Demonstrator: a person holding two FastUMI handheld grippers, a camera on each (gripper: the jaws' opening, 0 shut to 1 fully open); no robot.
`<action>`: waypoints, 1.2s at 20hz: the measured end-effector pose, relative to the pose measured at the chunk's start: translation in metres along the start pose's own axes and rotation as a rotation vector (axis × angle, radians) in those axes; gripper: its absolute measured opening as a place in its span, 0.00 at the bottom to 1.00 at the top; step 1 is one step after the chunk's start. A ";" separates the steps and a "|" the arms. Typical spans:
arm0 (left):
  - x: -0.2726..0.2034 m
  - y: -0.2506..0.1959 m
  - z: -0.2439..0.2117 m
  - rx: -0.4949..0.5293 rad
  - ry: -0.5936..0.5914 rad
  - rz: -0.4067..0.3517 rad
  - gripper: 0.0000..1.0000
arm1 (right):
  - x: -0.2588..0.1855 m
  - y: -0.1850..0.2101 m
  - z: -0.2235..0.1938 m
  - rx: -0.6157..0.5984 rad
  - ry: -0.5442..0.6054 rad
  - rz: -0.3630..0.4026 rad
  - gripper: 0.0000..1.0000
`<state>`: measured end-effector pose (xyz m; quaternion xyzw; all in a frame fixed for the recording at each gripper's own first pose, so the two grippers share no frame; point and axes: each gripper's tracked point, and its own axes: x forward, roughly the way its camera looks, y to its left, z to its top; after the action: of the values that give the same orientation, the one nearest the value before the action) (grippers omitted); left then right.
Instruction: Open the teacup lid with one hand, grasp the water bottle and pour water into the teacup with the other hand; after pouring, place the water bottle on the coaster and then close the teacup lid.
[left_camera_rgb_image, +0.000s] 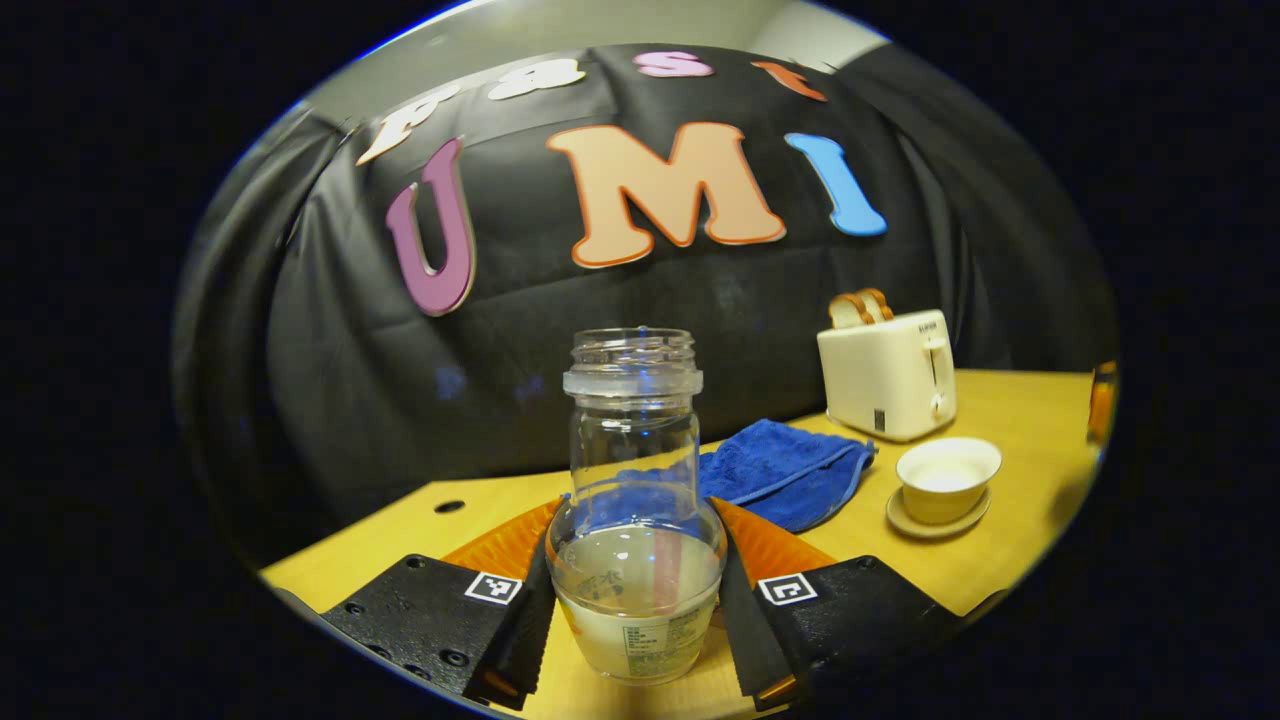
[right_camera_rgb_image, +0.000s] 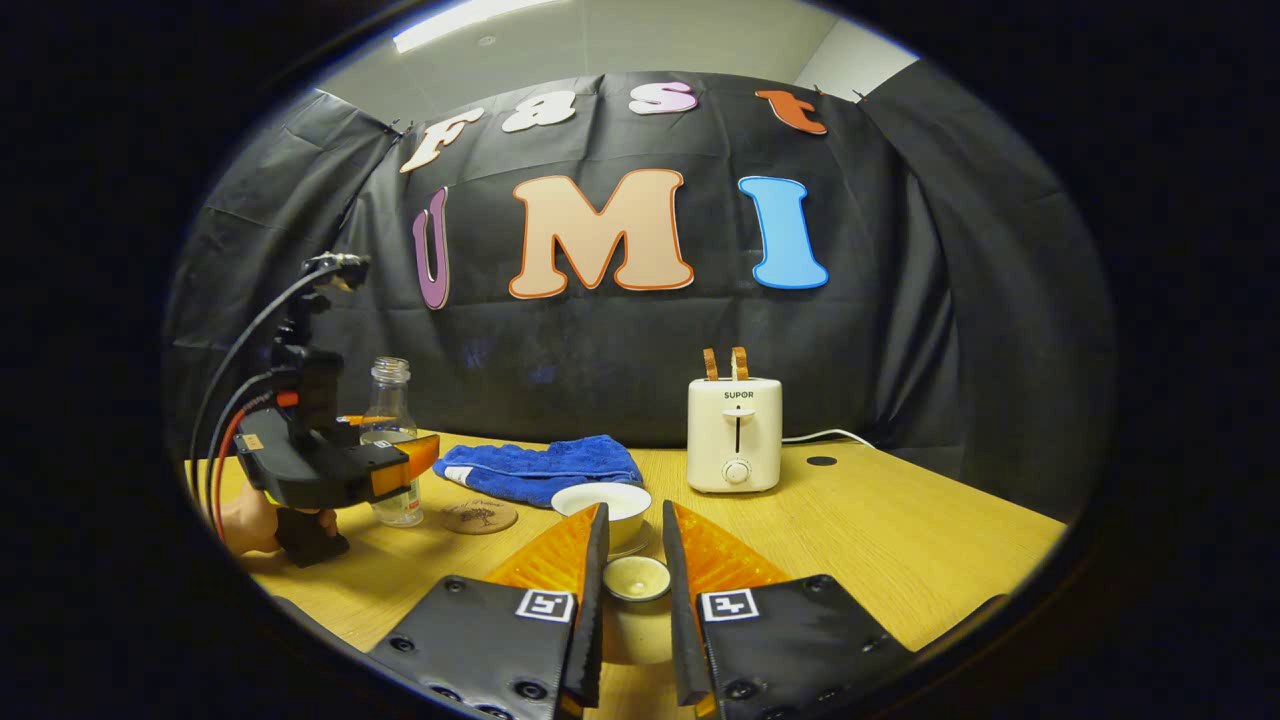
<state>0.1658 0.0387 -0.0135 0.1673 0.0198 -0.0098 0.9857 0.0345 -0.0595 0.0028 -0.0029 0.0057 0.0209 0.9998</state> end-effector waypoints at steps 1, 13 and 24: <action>0.001 -0.003 0.001 0.086 0.004 -0.008 0.70 | -0.001 -0.004 0.000 0.000 -0.002 -0.010 0.30; 0.035 -0.085 0.010 0.855 0.021 -0.234 0.70 | -0.011 -0.033 0.001 -0.003 0.001 -0.063 0.24; 0.039 -0.087 0.010 1.266 0.094 -0.328 0.71 | -0.013 -0.045 0.002 -0.003 -0.007 -0.079 0.21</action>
<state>0.2033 -0.0472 -0.0348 0.7102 0.0785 -0.1623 0.6805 0.0233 -0.1054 0.0051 -0.0045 0.0022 -0.0185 0.9998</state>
